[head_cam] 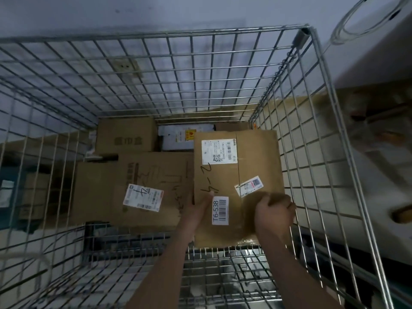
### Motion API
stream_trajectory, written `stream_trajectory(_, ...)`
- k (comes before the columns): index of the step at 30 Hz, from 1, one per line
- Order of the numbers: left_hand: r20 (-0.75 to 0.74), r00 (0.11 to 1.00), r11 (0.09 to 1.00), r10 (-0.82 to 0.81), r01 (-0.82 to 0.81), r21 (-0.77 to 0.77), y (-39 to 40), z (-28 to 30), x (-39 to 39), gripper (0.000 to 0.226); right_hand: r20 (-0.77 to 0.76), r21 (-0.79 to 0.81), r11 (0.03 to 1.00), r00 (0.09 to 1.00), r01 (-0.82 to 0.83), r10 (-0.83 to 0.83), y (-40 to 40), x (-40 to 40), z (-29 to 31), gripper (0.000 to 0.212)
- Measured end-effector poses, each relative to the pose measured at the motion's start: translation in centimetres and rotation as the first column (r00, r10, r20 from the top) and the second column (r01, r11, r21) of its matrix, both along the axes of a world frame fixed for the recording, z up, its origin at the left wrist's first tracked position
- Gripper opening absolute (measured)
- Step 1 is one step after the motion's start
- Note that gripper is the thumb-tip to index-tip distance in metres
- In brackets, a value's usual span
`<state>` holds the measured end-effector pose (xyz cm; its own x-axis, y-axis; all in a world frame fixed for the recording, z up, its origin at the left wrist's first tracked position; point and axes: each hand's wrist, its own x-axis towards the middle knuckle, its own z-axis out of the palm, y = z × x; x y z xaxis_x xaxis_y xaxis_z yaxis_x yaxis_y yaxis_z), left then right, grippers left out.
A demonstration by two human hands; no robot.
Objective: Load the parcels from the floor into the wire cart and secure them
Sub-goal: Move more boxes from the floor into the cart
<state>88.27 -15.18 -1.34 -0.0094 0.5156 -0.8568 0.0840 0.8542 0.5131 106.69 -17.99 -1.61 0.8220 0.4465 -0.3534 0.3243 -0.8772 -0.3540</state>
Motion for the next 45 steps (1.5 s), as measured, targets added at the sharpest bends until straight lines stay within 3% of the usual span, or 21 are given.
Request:
stream_trajectory(7, -0.046, 0.998, 0.996, -0.036, 0.04, 0.077, 0.0, -0.4, 1.0, 0.067, -0.056, -0.062, 0.998, 0.998, 0.007, -0.011, 0.9, 0.3, -1.7, 0.066)
stream_trajectory(11, -0.058, 0.998, 0.995, -0.031, 0.036, 0.091, 0.0, -0.9, 1.1, 0.074, -0.062, -0.085, 0.996, 0.998, -0.003, -0.002, 1.2, 0.4, -2.2, 0.073)
stream_trajectory(17, 0.087, 0.977, 0.977, 0.192, -0.182, -0.114, -0.6, -1.8, -0.6, 0.067, -0.106, -0.006, 0.999, 0.993, 0.041, -0.041, -0.1, 0.7, -2.4, 0.061)
stream_trajectory(20, 0.049, 0.983, 0.975, 0.176, -0.168, -0.144, -1.5, -2.7, -1.3, 0.071, -0.147, 0.015, 0.998, 0.987, 0.062, -0.059, -0.2, 0.5, -2.4, 0.056)
stream_trajectory(26, 0.105, 0.987, 0.99, 0.12, -0.111, -0.091, -1.2, -2.5, -1.5, 0.075, -0.225, -0.109, 0.992, 0.973, -0.065, 0.039, 0.5, 0.9, -3.2, 0.076)
stream_trajectory(29, -0.022, 0.988, 0.987, 0.153, -0.154, -0.052, -1.3, -2.5, -1.7, 0.076, -0.405, -0.167, 0.982, 0.914, -0.09, 0.015, 0.8, 0.3, -4.8, 0.084)
stream_trajectory(31, -0.068, 0.988, 0.991, 0.137, -0.137, 0.011, -1.3, -2.4, -1.4, 0.081, -0.558, -0.125, 0.992, 0.827, -0.004, -0.067, 1.2, -0.5, -4.7, 0.074)
stream_trajectory(33, -0.048, 0.994, 0.994, 0.102, -0.1, 0.044, -1.4, -2.0, -0.4, 0.082, -0.711, -0.052, 0.986, 0.688, 0.157, -0.147, 1.9, -1.0, -3.7, 0.055)
stream_trajectory(35, -0.025, 0.999, 0.993, 0.022, -0.019, 0.116, -1.6, -1.4, 0.9, 0.067, -0.788, -0.023, 0.968, 0.592, 0.25, -0.171, 2.2, -0.6, -3.3, 0.058)
stream_trajectory(37, -0.018, 0.998, 0.987, -0.052, 0.054, 0.15, -2.3, -1.3, 2.1, 0.067, -0.822, -0.017, 0.961, 0.544, 0.276, -0.171, 2.0, -0.1, -3.1, 0.067)
stream_trajectory(43, 0.031, 0.998, 0.984, -0.051, 0.045, 0.174, -3.2, -1.6, 2.8, 0.073, -0.821, -0.019, 0.964, 0.547, 0.264, -0.166, 1.4, 0.2, -3.3, 0.092)
stream_trajectory(45, -0.018, 0.998, 0.977, -0.068, 0.07, 0.2, -3.3, -1.4, 2.9, 0.079, -0.803, -0.022, 0.966, 0.572, 0.256, -0.17, 1.5, 0.3, -3.6, 0.086)
